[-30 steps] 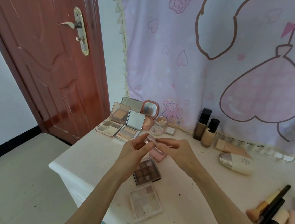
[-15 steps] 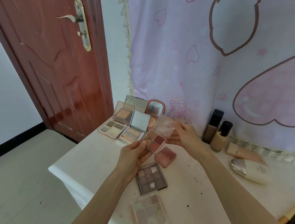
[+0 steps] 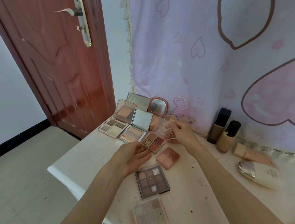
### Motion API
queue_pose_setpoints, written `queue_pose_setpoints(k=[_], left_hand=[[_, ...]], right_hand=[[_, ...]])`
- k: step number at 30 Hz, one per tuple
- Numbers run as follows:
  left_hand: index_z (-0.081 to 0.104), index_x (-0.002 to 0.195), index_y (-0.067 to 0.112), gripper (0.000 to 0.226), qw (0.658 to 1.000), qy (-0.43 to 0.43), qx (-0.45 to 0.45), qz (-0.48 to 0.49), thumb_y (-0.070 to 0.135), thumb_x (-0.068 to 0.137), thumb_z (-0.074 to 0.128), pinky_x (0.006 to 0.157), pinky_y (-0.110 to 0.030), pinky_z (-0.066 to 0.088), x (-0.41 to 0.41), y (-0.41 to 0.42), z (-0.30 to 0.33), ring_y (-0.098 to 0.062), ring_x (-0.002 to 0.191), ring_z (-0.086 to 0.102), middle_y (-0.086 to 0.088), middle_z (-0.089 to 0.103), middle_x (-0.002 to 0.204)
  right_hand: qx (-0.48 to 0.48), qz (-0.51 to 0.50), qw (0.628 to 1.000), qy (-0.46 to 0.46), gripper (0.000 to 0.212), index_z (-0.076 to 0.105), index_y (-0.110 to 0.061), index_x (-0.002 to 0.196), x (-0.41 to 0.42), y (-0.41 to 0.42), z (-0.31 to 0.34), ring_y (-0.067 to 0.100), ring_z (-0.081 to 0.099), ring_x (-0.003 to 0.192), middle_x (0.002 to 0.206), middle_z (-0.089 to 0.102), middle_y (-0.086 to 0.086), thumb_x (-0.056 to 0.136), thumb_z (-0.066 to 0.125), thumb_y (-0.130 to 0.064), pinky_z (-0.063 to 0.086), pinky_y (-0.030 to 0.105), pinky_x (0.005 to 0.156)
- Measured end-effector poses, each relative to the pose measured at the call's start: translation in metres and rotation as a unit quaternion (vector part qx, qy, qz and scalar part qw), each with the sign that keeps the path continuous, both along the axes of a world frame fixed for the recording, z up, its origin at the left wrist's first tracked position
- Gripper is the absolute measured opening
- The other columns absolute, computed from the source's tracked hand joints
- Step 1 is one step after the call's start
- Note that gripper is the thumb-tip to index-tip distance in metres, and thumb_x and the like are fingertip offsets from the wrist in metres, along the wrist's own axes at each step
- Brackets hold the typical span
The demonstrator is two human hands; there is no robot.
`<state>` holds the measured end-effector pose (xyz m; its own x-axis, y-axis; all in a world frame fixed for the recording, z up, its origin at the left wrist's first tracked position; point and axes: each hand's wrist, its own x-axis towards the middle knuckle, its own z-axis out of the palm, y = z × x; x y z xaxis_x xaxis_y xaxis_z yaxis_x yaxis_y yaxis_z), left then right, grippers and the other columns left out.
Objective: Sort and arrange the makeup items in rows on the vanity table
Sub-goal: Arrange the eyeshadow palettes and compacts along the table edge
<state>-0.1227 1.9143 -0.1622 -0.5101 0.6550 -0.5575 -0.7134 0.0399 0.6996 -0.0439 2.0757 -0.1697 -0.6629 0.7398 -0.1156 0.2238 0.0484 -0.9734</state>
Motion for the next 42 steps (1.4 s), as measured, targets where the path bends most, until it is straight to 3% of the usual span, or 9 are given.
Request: queue_pose_setpoints(k=[5,12,23,27,30,33,35,37,42], left_hand=[[0.051,0.072,0.0,0.019,1.0,-0.017,-0.013,0.001,-0.004,0.089,0.043,0.07,-0.04,0.051,0.0,0.0,0.005,-0.026,0.075,0.055,-0.014,0.053,0.076],[0.049,0.079,0.0,0.014,0.999,-0.032,-0.021,0.01,-0.002,0.091,0.043,0.075,-0.04,0.047,0.002,0.001,0.01,-0.03,0.079,0.059,-0.02,0.056,0.09],[0.05,0.088,-0.001,0.013,1.0,-0.028,-0.009,0.011,0.009,0.095,0.043,0.084,-0.04,0.046,0.004,-0.002,0.006,-0.032,0.097,0.056,-0.022,0.056,0.097],[0.052,0.104,-0.001,0.016,1.0,0.018,-0.01,0.007,0.008,0.095,0.042,0.088,-0.038,0.044,0.007,-0.006,0.004,-0.028,0.108,0.053,-0.016,0.053,0.108],[0.053,0.091,0.01,0.01,0.993,0.112,-0.015,-0.032,0.006,0.093,0.044,0.08,-0.03,0.044,0.011,-0.014,0.002,-0.018,0.093,0.053,-0.008,0.052,0.093],[0.057,0.115,0.016,0.023,0.936,0.327,-0.087,-0.097,0.011,0.095,0.047,0.093,-0.03,0.046,0.013,-0.028,-0.003,-0.016,0.105,0.056,-0.004,0.06,0.112],[0.056,0.122,0.018,0.029,0.877,0.449,-0.105,-0.139,0.014,0.094,0.05,0.098,-0.027,0.043,0.014,-0.038,-0.007,-0.013,0.11,0.054,0.0,0.059,0.12],[0.055,0.124,0.019,0.031,0.826,0.52,-0.099,-0.194,0.016,0.093,0.052,0.094,-0.021,0.041,0.017,-0.047,-0.009,-0.009,0.11,0.053,0.002,0.059,0.123],[0.05,0.132,0.019,0.036,0.646,0.687,-0.108,-0.315,0.017,0.096,0.046,0.097,-0.014,0.03,0.024,-0.061,-0.016,-0.012,0.126,0.043,0.003,0.042,0.143]], right_hand=[[0.018,-0.016,1.0,-0.003,0.023,0.065,-0.01,0.084,-0.005,0.0,-0.005,0.013,0.057,0.058,0.069,0.065,0.003,0.097,0.046,-0.012,0.05,0.02,0.053],[0.05,-0.028,0.998,0.013,0.017,0.067,-0.003,0.092,-0.007,-0.001,-0.004,0.018,0.057,0.06,0.071,0.059,0.008,0.094,0.052,-0.01,0.056,0.03,0.061],[0.095,-0.073,0.993,0.017,0.028,0.06,-0.003,0.119,-0.006,-0.004,-0.009,0.013,0.06,0.073,0.097,0.061,0.007,0.093,0.051,-0.003,0.052,0.015,0.057],[0.095,-0.083,0.992,0.005,0.029,0.057,-0.004,0.121,0.001,-0.009,-0.008,0.019,0.062,0.081,0.101,0.061,0.008,0.093,0.051,-0.007,0.053,0.021,0.066],[0.12,-0.081,0.989,-0.015,0.028,0.057,-0.007,0.12,0.015,-0.018,-0.006,0.02,0.062,0.087,0.108,0.061,0.01,0.093,0.052,-0.011,0.055,0.03,0.076],[0.164,-0.071,0.983,-0.032,0.024,0.062,-0.01,0.114,0.031,-0.032,-0.004,0.018,0.061,0.09,0.105,0.063,0.006,0.092,0.054,-0.014,0.053,0.034,0.084],[0.208,-0.057,0.976,-0.041,0.019,0.065,-0.014,0.107,0.043,-0.046,-0.004,0.008,0.059,0.084,0.099,0.064,-0.001,0.091,0.056,-0.015,0.049,0.02,0.078],[0.256,-0.032,0.965,-0.047,0.015,0.067,-0.016,0.102,0.056,-0.064,-0.007,0.001,0.054,0.08,0.097,0.061,-0.006,0.091,0.056,-0.016,0.04,0.008,0.068],[0.356,0.021,0.932,-0.069,0.015,0.068,-0.016,0.099,0.086,-0.103,-0.011,0.012,0.054,0.088,0.097,0.057,-0.005,0.091,0.055,-0.017,0.04,0.018,0.078]])
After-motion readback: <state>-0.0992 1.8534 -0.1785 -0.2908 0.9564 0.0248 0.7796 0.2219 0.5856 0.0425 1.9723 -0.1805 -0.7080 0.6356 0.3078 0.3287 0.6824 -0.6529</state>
